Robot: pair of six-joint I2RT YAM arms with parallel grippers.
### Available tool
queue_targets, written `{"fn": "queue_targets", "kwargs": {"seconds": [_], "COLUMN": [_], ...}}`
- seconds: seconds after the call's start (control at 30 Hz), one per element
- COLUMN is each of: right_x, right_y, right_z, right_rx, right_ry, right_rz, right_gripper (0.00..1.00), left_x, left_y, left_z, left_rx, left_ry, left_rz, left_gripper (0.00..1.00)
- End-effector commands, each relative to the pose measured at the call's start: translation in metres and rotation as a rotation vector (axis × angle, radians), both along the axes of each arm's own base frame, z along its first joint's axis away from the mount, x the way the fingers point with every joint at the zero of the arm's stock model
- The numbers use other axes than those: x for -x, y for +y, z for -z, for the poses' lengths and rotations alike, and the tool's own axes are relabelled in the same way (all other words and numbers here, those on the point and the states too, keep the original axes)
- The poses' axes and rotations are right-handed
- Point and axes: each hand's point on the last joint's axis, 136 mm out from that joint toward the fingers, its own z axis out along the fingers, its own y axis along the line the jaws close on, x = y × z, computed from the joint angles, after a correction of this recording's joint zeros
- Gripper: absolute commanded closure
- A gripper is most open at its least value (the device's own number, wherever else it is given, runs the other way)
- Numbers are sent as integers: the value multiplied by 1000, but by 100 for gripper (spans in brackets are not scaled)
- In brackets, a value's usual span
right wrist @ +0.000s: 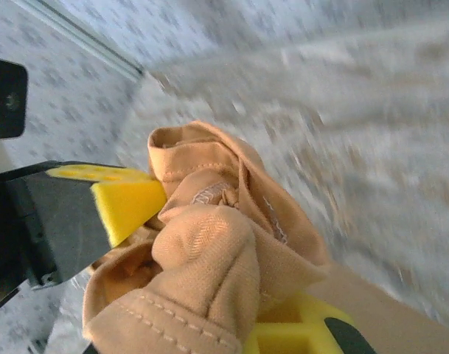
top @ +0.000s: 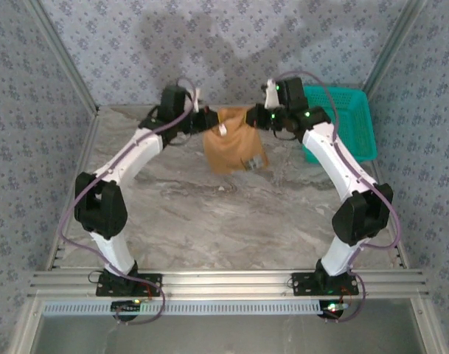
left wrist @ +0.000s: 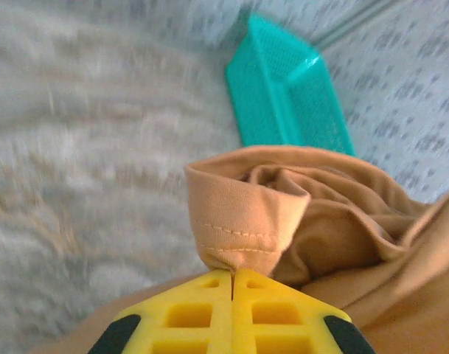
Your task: Fold the inside-out t-shirt
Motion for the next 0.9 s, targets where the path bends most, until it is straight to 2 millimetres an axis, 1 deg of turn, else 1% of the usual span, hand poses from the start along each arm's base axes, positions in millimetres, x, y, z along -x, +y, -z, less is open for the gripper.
{"fn": "queue_targets", "kwargs": {"seconds": [0.0,0.03,0.07,0.13,0.17,0.23,0.27,0.33,0.37,0.43,0.5,0.53,0.6,0.67,0.7,0.8,0.83,0.87], "right_x": [-2,-2,-1,7,12,23,31,53,63,92,108,111,107,95,86,60,50,44], "right_y": [-4,-3,-5,-3,-3,1,3,11,14,16,15,13,10,8,8,4,3,1], "right_z": [-24,-27,-25,-6,11,48,70,119,139,182,199,203,203,205,208,228,233,244], "right_rx": [20,19,28,42,41,23,21,18,24,49,69,83,101,123,132,163,166,169], "right_ry": [-27,-36,-39,-22,0,51,85,179,215,293,324,326,313,315,320,358,366,390], "right_rz": [-5,-8,-6,-36,-48,-57,-61,-77,-82,-86,-76,-65,-47,-36,-33,-8,6,13], "right_gripper": [100,100,100,100,100,100,100,100,100,100,100,100,100,100,100,100,100,100], "left_x": [10,11,13,20,25,39,48,70,80,102,118,124,126,118,112,90,81,75], "left_y": [1,2,2,2,3,5,7,15,17,25,30,33,39,43,44,47,47,47], "left_z": [-50,-51,-49,-27,-12,29,50,97,112,149,170,179,191,197,198,206,210,216], "left_rx": [-39,-41,-41,-31,-22,-19,-15,-12,-13,-40,-58,-74,-105,-141,-158,-220,-246,-273], "left_ry": [-124,-136,-144,-131,-122,-72,-42,32,53,115,149,166,187,201,206,223,228,238], "left_rz": [69,71,75,81,80,74,65,25,14,-23,-39,-48,-63,-75,-76,-81,-79,-76], "left_gripper": [100,100,100,100,100,100,100,100,100,100,100,100,100,100,100,100,98,96]}}
